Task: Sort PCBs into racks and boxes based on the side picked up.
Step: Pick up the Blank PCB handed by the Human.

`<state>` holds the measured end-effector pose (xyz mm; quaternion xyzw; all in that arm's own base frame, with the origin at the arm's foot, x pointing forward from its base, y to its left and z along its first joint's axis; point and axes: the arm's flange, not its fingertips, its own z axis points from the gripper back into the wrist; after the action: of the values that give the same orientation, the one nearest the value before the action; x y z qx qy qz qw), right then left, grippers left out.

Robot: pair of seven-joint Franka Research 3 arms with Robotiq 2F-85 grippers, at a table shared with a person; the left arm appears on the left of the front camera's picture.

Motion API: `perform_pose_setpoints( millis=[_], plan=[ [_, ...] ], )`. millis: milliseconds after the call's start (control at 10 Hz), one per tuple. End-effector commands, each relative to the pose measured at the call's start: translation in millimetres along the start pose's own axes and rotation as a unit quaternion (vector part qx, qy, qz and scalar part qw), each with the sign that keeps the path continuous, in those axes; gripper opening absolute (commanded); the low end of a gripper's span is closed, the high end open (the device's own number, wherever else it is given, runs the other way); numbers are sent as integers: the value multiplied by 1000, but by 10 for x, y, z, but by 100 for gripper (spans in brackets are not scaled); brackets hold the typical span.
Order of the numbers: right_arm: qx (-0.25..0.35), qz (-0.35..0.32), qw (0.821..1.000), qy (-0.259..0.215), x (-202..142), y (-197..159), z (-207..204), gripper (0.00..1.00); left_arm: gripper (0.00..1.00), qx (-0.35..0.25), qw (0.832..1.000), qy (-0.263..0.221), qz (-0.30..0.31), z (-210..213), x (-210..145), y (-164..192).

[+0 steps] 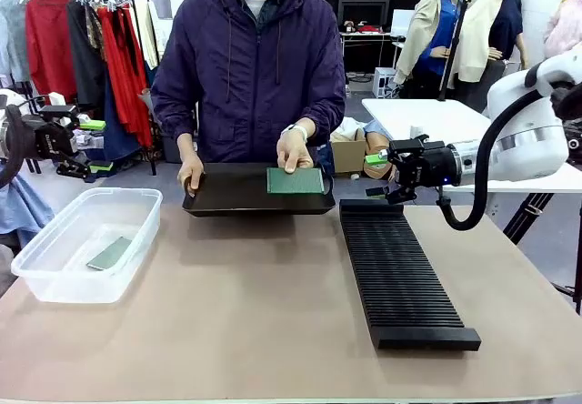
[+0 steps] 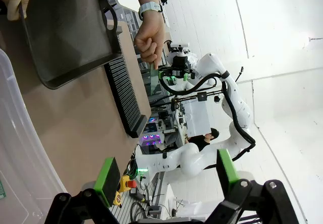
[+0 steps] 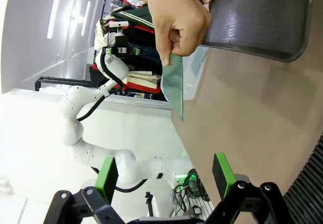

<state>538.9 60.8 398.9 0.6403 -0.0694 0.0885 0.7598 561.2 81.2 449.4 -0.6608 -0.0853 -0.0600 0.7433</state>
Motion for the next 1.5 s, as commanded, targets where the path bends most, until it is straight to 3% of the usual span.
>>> perform_pose_setpoints(
  millis=[0, 600, 1400],
  plan=[
    [18, 1, 999, 27, 175, -26, -123, 100, 100, -1, 1000, 0, -4, 11, -6, -21],
    [39, 4, 997, 60, 636, -190, -661, 100, 100, -1, 1000, 0, -4, 11, -6, -21],
    [50, 13, 998, 28, 893, -255, -1023, 100, 100, -1, 1000, 0, -4, 11, -6, -21]
  ],
)
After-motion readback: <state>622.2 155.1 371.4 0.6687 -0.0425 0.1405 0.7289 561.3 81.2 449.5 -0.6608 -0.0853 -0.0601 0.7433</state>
